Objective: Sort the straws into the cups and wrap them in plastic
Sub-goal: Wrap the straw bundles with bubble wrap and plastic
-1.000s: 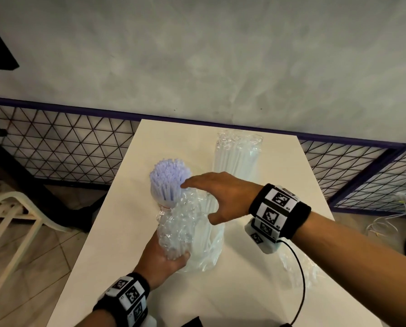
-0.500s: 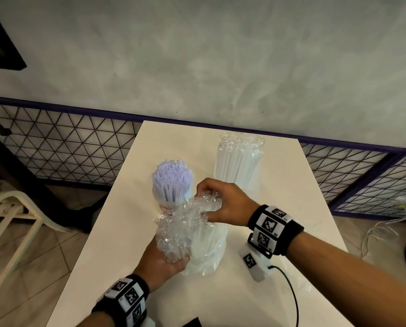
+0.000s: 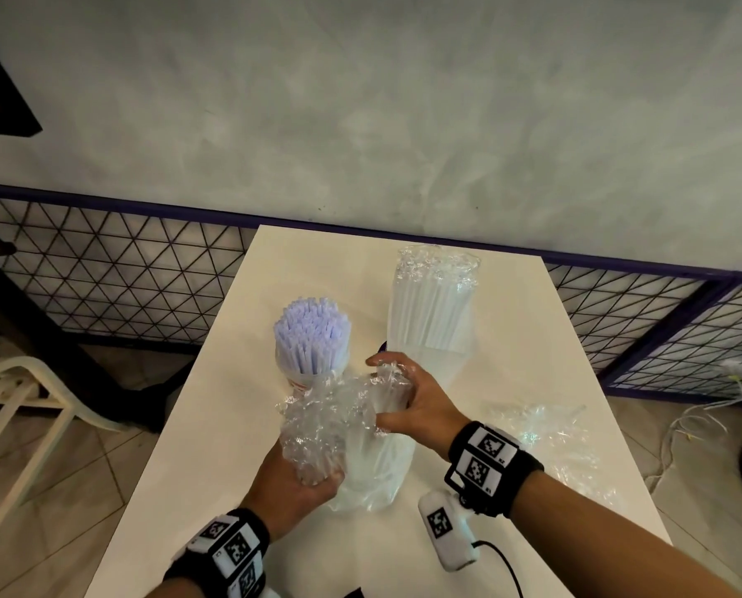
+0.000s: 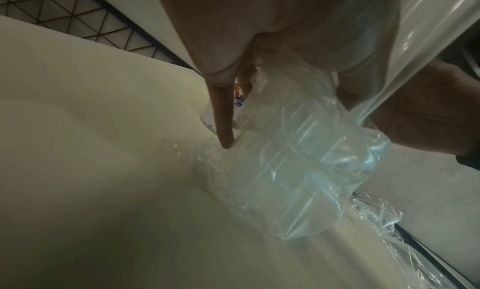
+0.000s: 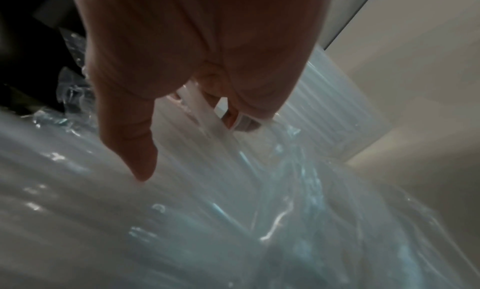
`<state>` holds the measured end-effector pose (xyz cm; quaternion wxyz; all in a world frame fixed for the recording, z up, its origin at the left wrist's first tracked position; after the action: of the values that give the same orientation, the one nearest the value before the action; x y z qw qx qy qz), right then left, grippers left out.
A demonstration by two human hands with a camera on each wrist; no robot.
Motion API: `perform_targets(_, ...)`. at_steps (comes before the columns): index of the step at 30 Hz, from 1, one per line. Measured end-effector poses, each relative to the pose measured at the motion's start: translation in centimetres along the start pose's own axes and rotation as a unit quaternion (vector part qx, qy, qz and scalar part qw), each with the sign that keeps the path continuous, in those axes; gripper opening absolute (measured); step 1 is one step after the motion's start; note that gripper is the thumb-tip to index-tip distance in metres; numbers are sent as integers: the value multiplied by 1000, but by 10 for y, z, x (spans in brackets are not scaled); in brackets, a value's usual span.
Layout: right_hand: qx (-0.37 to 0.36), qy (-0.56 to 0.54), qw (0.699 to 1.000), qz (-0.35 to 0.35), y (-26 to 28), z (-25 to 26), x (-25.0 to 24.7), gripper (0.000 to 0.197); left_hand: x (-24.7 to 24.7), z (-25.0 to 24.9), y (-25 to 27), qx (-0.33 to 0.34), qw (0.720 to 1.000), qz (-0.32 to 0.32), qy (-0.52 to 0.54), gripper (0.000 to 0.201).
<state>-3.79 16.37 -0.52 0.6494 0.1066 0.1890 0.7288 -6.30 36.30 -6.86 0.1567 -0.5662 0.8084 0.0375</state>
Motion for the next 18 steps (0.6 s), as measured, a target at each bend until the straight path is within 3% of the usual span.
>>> perform_targets(5,65,44,996,44,-3,-16,2,58,0,0,1,-9,1000,-6,20,58)
perform_targets(8,76,110,990,31,-9,-18,0,66,-1,-1,2,-21,1000,-8,11,56)
perform_targets(10,69,174,982,6,-12,-13,-5,72,-1,-3,2,-34,999,-5,-4,40)
perform_targets(11,55,196,979,-10,-13,-7,-9,63,-1,-4,1,-37,999,-4,-15,27)
perform_targets(13,19,213,975,-56,-12,6,-18,37,0,-5,1,-48,998,0,-33,42)
perform_targets(15,-9,197,976,-95,-8,15,-24,32,1,-7,2,-51,998,0,-25,40)
perform_targets(18,-13,189,979,-80,-5,13,-22,28,2,-9,1,-43,999,10,-20,32)
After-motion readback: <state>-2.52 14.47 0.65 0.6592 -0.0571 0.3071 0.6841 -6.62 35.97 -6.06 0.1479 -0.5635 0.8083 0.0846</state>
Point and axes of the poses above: each hand's wrist, its own y-axis away from the middle knuckle, its own x-axis out of the palm, z = x × y, the point moved 6 cm from there along -y, towards the middle knuckle, and after that the axes turned 15 degrees about x, right-handed, at the moved point
